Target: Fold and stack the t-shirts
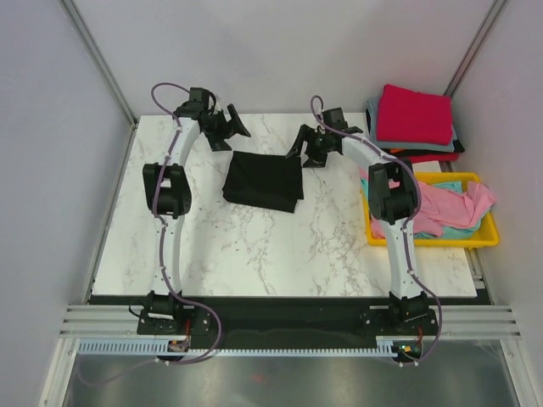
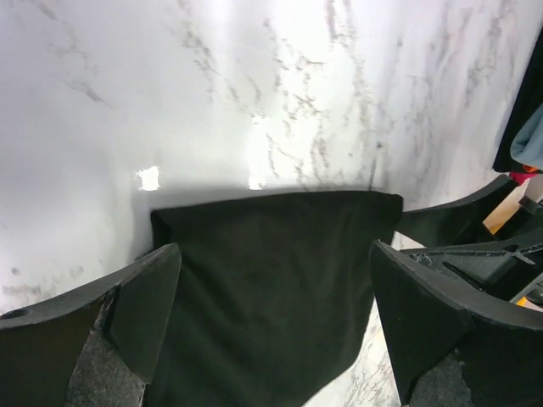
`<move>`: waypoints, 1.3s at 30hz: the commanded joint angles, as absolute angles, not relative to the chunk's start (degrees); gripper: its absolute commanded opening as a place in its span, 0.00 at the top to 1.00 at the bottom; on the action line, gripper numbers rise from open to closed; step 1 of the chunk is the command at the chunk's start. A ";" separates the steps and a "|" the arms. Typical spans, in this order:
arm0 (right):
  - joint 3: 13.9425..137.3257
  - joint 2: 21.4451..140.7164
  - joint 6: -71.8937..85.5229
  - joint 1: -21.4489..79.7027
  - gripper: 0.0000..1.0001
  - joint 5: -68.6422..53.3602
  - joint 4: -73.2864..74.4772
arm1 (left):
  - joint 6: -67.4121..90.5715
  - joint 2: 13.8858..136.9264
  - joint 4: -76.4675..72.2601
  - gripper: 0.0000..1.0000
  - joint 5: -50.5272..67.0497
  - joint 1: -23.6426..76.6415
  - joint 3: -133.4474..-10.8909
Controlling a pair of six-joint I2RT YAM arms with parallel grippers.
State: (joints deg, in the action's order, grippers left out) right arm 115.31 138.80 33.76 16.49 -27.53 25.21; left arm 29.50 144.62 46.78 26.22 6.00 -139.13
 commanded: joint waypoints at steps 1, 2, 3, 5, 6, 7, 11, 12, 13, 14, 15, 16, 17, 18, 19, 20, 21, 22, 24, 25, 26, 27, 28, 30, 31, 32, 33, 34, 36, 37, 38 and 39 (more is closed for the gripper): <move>117.96 136.50 33.76 16.00 0.14 -26.46 27.51 | 28.31 146.08 49.93 0.00 33.22 4.22 -144.58; 116.91 135.54 33.40 16.08 0.12 -25.59 27.16 | 27.78 144.77 49.75 0.00 33.05 4.04 -143.45; 114.11 133.61 33.14 16.00 0.11 -24.97 26.38 | 27.43 143.89 49.75 0.00 32.70 3.61 -142.57; 111.02 132.11 32.17 15.73 0.11 -24.52 24.88 | 26.28 140.56 49.75 0.00 32.08 3.08 -138.81; 108.22 131.06 31.82 15.65 0.10 -24.61 24.53 | 25.84 139.15 49.75 0.00 31.99 2.47 -137.30; 106.89 130.70 31.56 15.64 0.10 -24.70 23.74 | 24.88 137.74 49.83 0.01 31.82 2.29 -135.72; 101.26 130.87 32.34 15.82 0.10 -26.36 20.48 | 23.03 128.87 49.75 0.04 30.32 2.02 -123.09; 100.29 131.65 32.34 16.17 0.10 -26.45 20.13 | 22.77 125.54 49.75 0.04 30.24 2.02 -121.05; 100.11 132.18 32.52 16.43 0.10 -26.46 19.52 | 21.81 123.59 49.66 0.05 30.15 2.02 -118.85; 100.28 132.88 32.78 16.87 0.11 -26.63 19.42 | 21.19 121.92 49.57 0.06 29.89 2.02 -114.65; 100.72 134.37 33.13 17.92 0.12 -26.72 19.16 | 20.75 120.16 49.48 0.06 29.27 2.02 -112.43; 101.24 135.34 33.22 18.63 0.14 -26.98 19.33 | 19.79 116.23 49.13 0.06 28.05 2.02 -110.06; 102.38 136.22 33.31 19.42 0.16 -27.07 19.25 | 19.25 114.45 48.87 0.06 27.60 2.02 -105.51; 102.91 137.88 33.83 20.82 0.18 -26.98 19.25 | 18.90 112.17 48.61 0.07 27.16 2.02 -103.12; 103.35 138.68 34.10 21.53 0.22 -26.81 18.99 | 18.90 108.23 47.82 0.07 26.72 2.02 -98.22; 104.06 139.56 34.36 22.14 0.34 -26.55 18.81 | 18.90 105.41 47.03 0.07 26.89 2.11 -95.39; 104.24 141.05 34.80 23.11 0.39 -26.02 18.37 | 19.07 102.86 45.63 0.07 27.24 2.11 -91.97; 103.98 141.67 36.37 23.38 0.45 -26.02 16.54 | 19.07 100.31 44.31 0.07 27.77 2.20 -88.54; 102.22 142.64 37.87 23.99 0.67 -26.37 13.81 | 19.42 91.78 40.70 0.07 27.08 2.29 -78.17; 101.35 142.47 38.75 24.08 0.78 -25.41 11.45 | 19.42 89.15 40.35 0.07 26.03 2.29 -73.18; 100.73 142.30 38.93 24.08 0.97 -24.79 10.56 | 19.42 84.86 40.25 0.07 25.84 2.29 -70.86; 99.68 141.51 38.94 24.00 1.00 -24.44 9.85 | 19.51 82.29 39.82 0.07 25.58 2.29 -68.66; 99.49 140.98 38.59 23.91 1.00 -23.74 9.06 | 20.12 80.18 39.55 0.07 25.32 2.29 -66.64; 100.45 139.41 36.83 23.30 1.00 -23.90 9.31 | 20.65 73.85 38.85 0.07 25.84 2.37 -61.28; 101.07 138.52 36.04 23.03 1.00 -24.25 9.93 | 20.83 71.91 38.93 0.07 26.01 2.37 -59.78; 101.86 137.73 32.64 22.77 1.00 -24.34 10.98 | 20.92 69.72 38.94 0.07 25.84 2.37 -57.33; 104.04 136.07 30.95 22.24 1.00 -24.00 12.55 | 21.27 66.13 39.02 0.07 25.58 2.37 -56.43; 105.54 135.45 28.76 21.89 1.00 -23.39 17.01 | 21.53 64.09 38.94 0.07 25.66 2.37 -55.56; 110.20 133.78 22.87 20.66 1.00 -22.24 23.43 | 22.41 59.10 38.94 0.07 24.97 2.37 -53.44; 111.69 133.33 21.02 20.13 1.00 -21.54 25.64 | 23.28 57.67 38.94 0.07 23.66 2.37 -52.74; 113.88 132.81 19.44 19.60 1.00 -20.58 27.32 | 23.81 56.44 38.94 0.08 22.77 2.37 -51.17; 114.25 131.41 16.20 18.56 1.00 -20.31 29.42 | 24.25 55.12 39.11 0.08 21.98 2.37 -50.37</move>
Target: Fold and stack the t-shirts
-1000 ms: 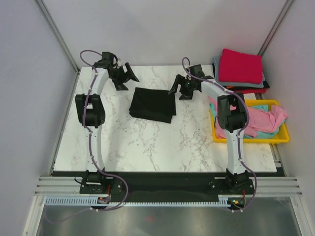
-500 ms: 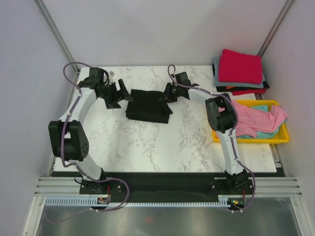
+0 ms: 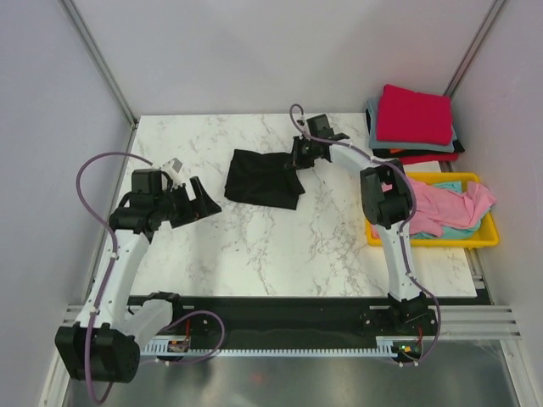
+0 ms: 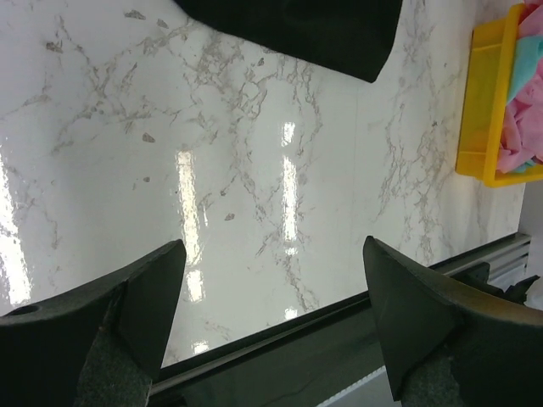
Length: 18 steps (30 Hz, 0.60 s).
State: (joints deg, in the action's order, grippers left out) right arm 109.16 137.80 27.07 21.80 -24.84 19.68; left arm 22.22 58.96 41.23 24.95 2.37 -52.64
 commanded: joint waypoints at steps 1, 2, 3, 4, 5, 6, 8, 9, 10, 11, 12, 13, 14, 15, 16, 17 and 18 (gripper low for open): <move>114.61 130.79 14.95 18.11 1.00 -19.87 30.31 | 24.17 53.19 39.46 0.08 21.54 2.37 -49.14; 115.22 130.09 13.55 17.50 1.00 -19.34 31.28 | 24.00 52.04 39.46 0.08 21.62 2.37 -48.52; 115.31 128.95 11.36 16.45 1.00 -18.55 32.42 | 23.73 51.16 39.64 0.08 21.62 2.37 -47.99; 115.31 128.50 10.47 15.91 1.00 -18.46 32.78 | 23.56 50.28 39.64 0.08 21.45 2.37 -47.55; 115.57 128.15 9.76 15.30 1.00 -18.28 33.13 | 23.55 48.45 39.64 0.08 21.36 2.37 -47.03; 115.66 127.27 8.97 14.34 1.00 -18.02 33.57 | 23.47 47.64 39.64 0.08 21.36 2.37 -47.20; 116.36 126.57 6.51 13.36 1.00 -16.71 34.54 | 23.29 45.36 39.46 0.08 20.75 2.37 -47.02; 116.54 125.78 5.55 12.58 1.00 -15.92 34.89 | 23.29 44.83 39.29 0.08 20.39 2.37 -47.02; 116.98 125.42 3.45 12.13 1.00 -14.60 35.15 | 23.03 44.48 39.20 0.08 20.04 2.37 -47.28; 117.85 124.81 2.21 11.78 1.00 -13.89 35.50 | 22.85 44.39 39.11 0.08 19.87 2.37 -47.29; 118.47 124.63 1.15 11.26 1.00 -13.02 36.03 | 22.76 44.38 39.20 0.08 19.52 2.37 -47.29; 119.17 124.45 0.45 10.90 1.00 -11.79 36.56 | 22.85 44.56 39.20 0.08 18.99 2.37 -47.11; 120.57 124.28 -2.52 10.64 1.00 -10.39 37.00 | 22.85 44.82 39.20 0.08 18.90 2.37 -47.20; 121.28 124.10 -3.24 9.94 1.00 -9.50 37.87 | 22.85 45.17 39.20 0.08 18.98 2.37 -47.28; 121.99 124.01 -4.12 9.50 1.00 -8.80 38.40 | 22.85 45.44 39.11 0.08 19.16 2.37 -47.11; 123.04 123.75 -5.26 8.88 1.00 -8.27 38.50 | 22.85 45.61 39.11 0.08 19.16 2.37 -47.11; 123.57 123.49 -5.53 7.75 1.00 -8.00 38.67 | 22.76 46.22 39.11 0.08 19.07 2.37 -47.28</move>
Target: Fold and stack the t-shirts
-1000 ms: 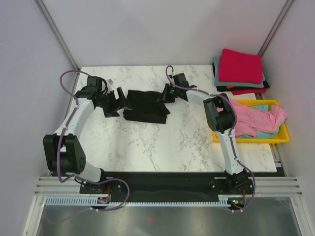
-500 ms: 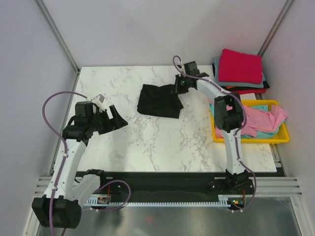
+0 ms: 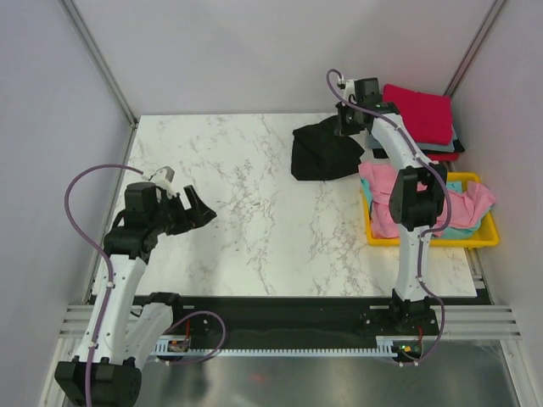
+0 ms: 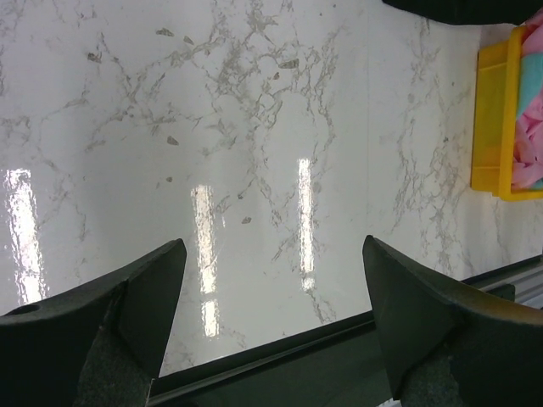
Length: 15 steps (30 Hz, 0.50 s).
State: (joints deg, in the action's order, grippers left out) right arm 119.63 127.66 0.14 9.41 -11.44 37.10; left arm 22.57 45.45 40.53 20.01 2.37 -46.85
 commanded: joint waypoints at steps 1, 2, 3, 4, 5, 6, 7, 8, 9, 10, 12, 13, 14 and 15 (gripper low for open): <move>123.92 123.31 -5.80 7.13 1.00 -7.91 38.76 | 22.76 46.40 39.11 0.08 19.25 2.37 -47.29; 124.97 123.14 -6.15 6.60 1.00 -8.00 38.85 | 22.76 46.67 39.02 0.08 19.34 2.46 -47.29; 125.42 122.96 -6.50 5.37 1.00 -8.00 39.11 | 22.68 46.93 38.94 0.08 19.51 2.46 -47.11; 125.94 122.78 -6.85 4.84 1.00 -8.00 39.29 | 22.68 47.28 38.67 0.08 19.86 2.46 -47.11; 126.90 122.70 -7.20 4.49 1.00 -8.09 39.46 | 22.68 47.55 38.58 0.08 20.04 2.55 -47.02; 127.44 122.35 -7.73 3.61 1.00 -8.00 39.64 | 22.68 47.81 38.41 0.09 20.21 2.64 -46.85; 127.96 122.26 -8.08 3.17 1.00 -7.91 39.81 | 22.76 47.99 38.32 0.09 20.04 2.72 -46.85; 129.36 121.91 -8.52 2.73 1.00 -8.00 40.08 | 22.76 47.99 38.23 0.09 20.21 2.81 -46.76; 129.98 121.73 -9.22 2.03 1.00 -8.17 40.25 | 22.76 48.08 38.15 0.09 20.21 2.81 -46.76; 130.69 121.55 -9.49 1.67 1.00 -8.35 40.34 | 22.85 48.08 38.06 0.09 20.21 2.81 -46.67; 132.97 121.29 -10.02 0.36 1.00 -11.14 40.25 | 22.76 48.25 37.88 0.08 20.65 2.99 -46.58; 133.85 121.38 -10.11 0.26 1.00 -12.03 40.43 | 22.76 48.25 37.79 0.08 20.74 2.99 -46.50; 136.03 121.55 -10.11 -1.56 1.00 -12.39 40.52 | 22.76 48.60 37.79 0.08 20.83 3.25 -46.49; 137.19 121.73 -10.11 -2.10 1.00 -12.57 40.95 | 22.76 48.69 37.71 0.09 20.92 3.43 -46.49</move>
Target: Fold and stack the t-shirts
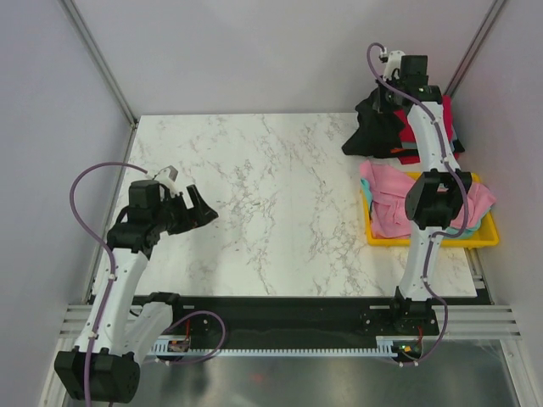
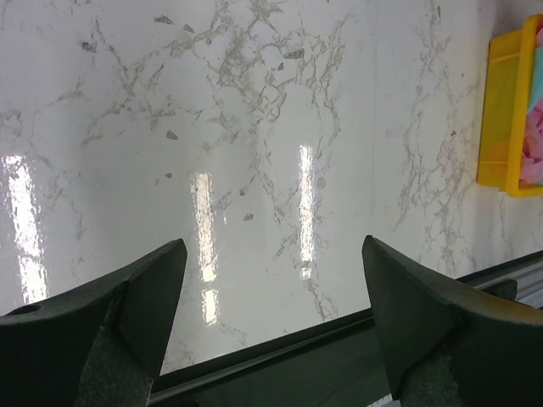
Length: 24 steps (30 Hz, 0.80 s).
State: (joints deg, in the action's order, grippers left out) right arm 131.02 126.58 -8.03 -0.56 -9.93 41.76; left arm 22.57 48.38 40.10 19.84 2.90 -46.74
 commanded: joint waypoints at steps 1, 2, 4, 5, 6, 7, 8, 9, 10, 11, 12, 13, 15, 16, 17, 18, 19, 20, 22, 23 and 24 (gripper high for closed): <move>138.15 121.82 -10.46 -2.46 1.00 -13.35 41.22 | 22.68 48.95 37.71 0.09 20.92 3.51 -46.41; 139.56 121.82 -10.63 -3.24 1.00 -13.79 41.39 | 22.68 49.39 37.71 0.09 20.92 3.69 -46.41; 141.05 121.64 -11.25 -4.04 1.00 -13.89 41.22 | 22.68 49.66 37.79 0.09 20.92 3.87 -46.41; 141.67 121.90 -11.25 -4.83 1.00 -14.15 41.05 | 22.68 49.75 37.71 0.09 20.83 3.95 -46.41; 142.29 122.08 -11.25 -5.36 1.00 -14.59 40.96 | 22.68 49.83 37.71 0.09 20.74 4.04 -46.41; 143.51 122.25 -11.08 -5.88 1.00 -15.29 40.87 | 22.68 49.83 37.71 0.09 20.66 4.04 -46.41; 143.96 122.60 -10.73 -6.85 1.00 -15.64 40.61 | 22.68 49.83 37.71 0.09 20.65 4.13 -46.41; 144.23 122.69 -10.55 -7.29 1.00 -16.25 40.08 | 22.76 50.01 37.71 0.09 20.57 4.22 -46.32; 144.40 122.78 -10.20 -7.82 1.00 -16.61 39.64 | 22.76 50.01 37.71 0.09 20.48 4.31 -46.32; 144.58 122.96 -9.93 -8.69 1.00 -17.22 39.29 | 22.76 50.18 37.62 0.09 20.30 4.48 -46.32; 144.84 123.13 -9.76 -9.14 1.00 -17.57 38.94 | 22.85 50.27 37.70 0.09 20.22 4.57 -46.32; 144.93 123.40 -9.58 -9.49 1.00 -18.01 38.67 | 22.76 50.36 37.62 0.09 20.21 4.57 -46.32; 145.46 124.01 -9.32 -10.63 1.00 -19.06 38.06 | 22.85 50.54 37.70 0.09 20.13 4.75 -46.23; 145.63 124.36 -9.23 -11.07 1.00 -19.86 37.71 | 22.85 50.80 37.62 0.09 20.21 4.83 -46.23; 145.90 125.24 -9.14 -12.03 1.00 -20.47 37.53 | 22.85 50.71 37.62 0.09 20.04 4.92 -46.23; 146.25 125.77 -8.44 -12.65 1.00 -22.22 37.09 | 22.85 50.80 37.70 0.09 19.87 5.01 -46.23; 146.86 126.38 -8.18 -13.18 1.00 -23.02 36.92 | 22.94 50.89 37.62 0.09 19.78 5.10 -46.23; 147.30 127.69 -7.65 -14.31 1.00 -23.72 36.74 | 22.94 50.89 37.62 0.09 19.69 5.36 -46.14; 147.48 128.93 -6.42 -15.55 1.00 -26.71 35.86 | 23.03 51.06 37.62 0.09 19.42 5.54 -46.06; 147.57 130.24 -6.24 -16.34 1.00 -27.59 35.69 | 23.03 51.15 37.70 0.09 19.34 5.80 -46.14; 147.66 130.86 -6.33 -16.70 1.00 -28.29 35.42 | 23.11 51.15 37.71 0.09 18.99 5.97 -46.14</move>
